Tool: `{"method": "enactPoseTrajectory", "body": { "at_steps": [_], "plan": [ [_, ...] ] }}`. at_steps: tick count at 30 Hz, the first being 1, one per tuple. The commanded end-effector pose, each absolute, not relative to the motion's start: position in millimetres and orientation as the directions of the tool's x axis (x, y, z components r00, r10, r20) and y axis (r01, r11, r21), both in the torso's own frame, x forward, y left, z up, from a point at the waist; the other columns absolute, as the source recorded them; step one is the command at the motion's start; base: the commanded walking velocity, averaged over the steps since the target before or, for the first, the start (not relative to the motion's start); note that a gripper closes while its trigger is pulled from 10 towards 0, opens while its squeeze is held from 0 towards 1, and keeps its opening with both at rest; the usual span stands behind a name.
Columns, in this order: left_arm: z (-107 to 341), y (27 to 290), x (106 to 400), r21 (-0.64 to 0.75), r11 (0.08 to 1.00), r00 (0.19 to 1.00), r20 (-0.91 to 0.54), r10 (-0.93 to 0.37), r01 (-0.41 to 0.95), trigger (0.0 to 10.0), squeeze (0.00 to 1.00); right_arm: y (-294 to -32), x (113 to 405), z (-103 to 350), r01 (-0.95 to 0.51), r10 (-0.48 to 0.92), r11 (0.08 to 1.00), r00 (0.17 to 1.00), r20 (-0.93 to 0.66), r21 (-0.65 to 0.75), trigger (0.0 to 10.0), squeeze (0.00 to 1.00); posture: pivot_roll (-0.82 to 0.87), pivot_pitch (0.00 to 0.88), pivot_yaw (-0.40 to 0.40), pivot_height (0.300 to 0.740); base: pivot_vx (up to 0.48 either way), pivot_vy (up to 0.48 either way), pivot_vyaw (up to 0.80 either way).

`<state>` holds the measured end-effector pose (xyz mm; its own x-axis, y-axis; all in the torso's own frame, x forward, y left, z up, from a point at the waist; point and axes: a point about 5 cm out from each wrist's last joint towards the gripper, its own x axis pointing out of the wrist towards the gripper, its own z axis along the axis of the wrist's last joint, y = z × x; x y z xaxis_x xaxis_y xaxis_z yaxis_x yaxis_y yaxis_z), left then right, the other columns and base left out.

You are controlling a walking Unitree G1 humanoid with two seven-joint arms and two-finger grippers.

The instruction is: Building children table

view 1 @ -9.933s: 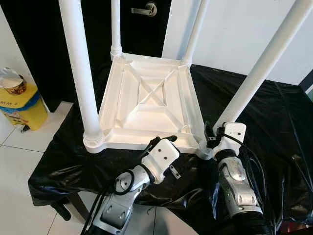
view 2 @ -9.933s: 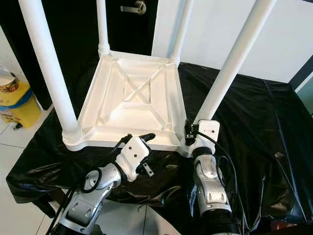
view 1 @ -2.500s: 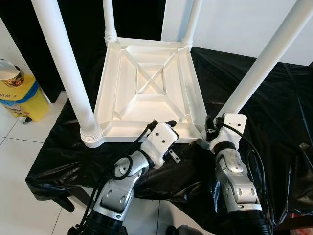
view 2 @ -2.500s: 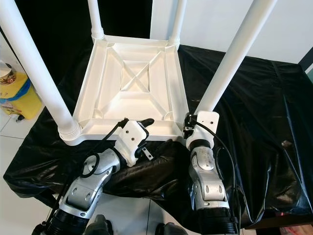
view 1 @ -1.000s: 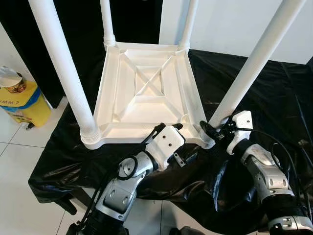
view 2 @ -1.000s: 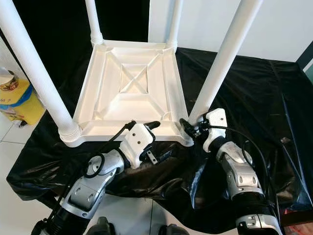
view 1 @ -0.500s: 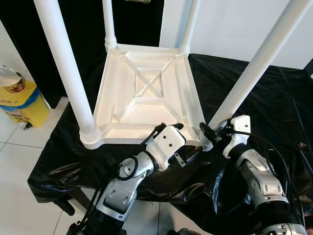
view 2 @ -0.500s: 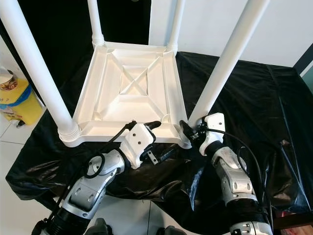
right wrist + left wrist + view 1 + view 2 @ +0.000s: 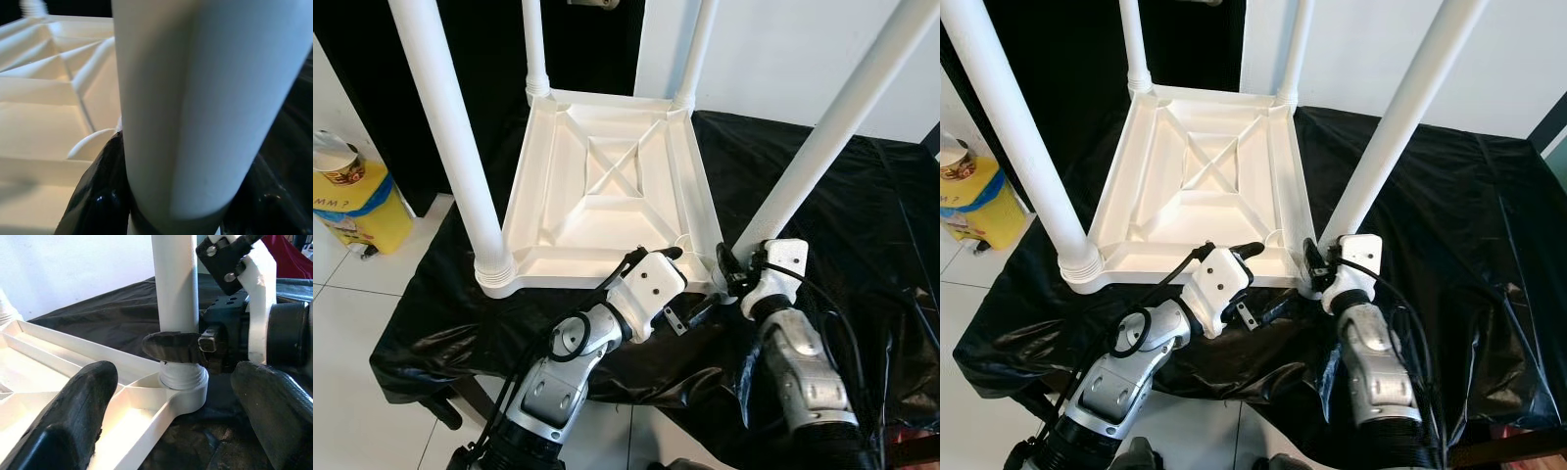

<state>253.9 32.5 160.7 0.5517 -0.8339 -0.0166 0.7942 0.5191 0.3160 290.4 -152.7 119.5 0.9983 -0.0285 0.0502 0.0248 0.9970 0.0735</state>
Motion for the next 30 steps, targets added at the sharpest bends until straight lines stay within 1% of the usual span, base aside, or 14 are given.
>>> {"method": "enactPoseTrajectory", "body": {
  "at_steps": [1,5,20,21,22,27,30],
  "plan": [
    [158.7,31.1,253.2,0.323,0.545,0.579,-0.011,-0.815,0.774,10.0,0.0,-165.0,284.7,106.0,0.128,-0.127,0.991,0.992,-0.021,0.03,10.0,0.0,0.14,0.04,-0.149,0.74,0.0,0.0,0.0],
    [158.8,31.1,253.1,0.323,0.546,0.579,-0.011,-0.815,0.773,10.0,0.0,-163.1,284.2,107.8,0.159,-0.158,0.987,0.987,-0.018,0.025,10.0,0.0,0.14,0.04,-0.149,0.74,0.0,0.0,0.0],
    [159.4,31.9,253.3,0.324,0.55,0.584,-0.01,-0.812,0.77,10.0,0.0,-158.5,282.4,112.5,0.149,-0.149,0.989,0.989,-0.002,-0.001,10.0,0.0,0.15,0.044,-0.152,0.74,0.0,0.0,0.0],
    [159.4,32.2,253.4,0.324,0.551,0.585,-0.011,-0.811,0.769,10.0,0.0,-158.1,282.8,113.6,0.135,-0.135,0.991,0.991,0.006,-0.003,10.0,0.43,0.15,0.046,-0.152,0.74,0.0,0.0,0.0],
    [159.3,32.5,253.4,0.324,0.552,0.587,-0.011,-0.81,0.768,10.0,0.0,-157.9,283.0,114.9,0.122,-0.122,0.992,0.992,0.016,-0.005,10.0,1.0,0.15,0.046,-0.152,0.74,0.0,0.0,0.0],
    [159.3,33.0,253.5,0.324,0.553,0.588,-0.011,-0.809,0.767,10.0,0.0,-158.2,283.1,117.5,0.094,-0.093,0.996,0.995,0.034,-0.008,10.0,1.0,0.15,0.046,-0.153,0.74,0.0,0.0,0.0],
    [159.5,34.2,253.8,0.325,0.556,0.591,-0.012,-0.807,0.765,10.0,0.0,-165.6,283.4,125.9,0.019,-0.017,1.0,0.996,0.085,-0.025,10.0,1.0,0.15,0.054,-0.152,0.74,0.0,0.0,0.0]
  ]
}}
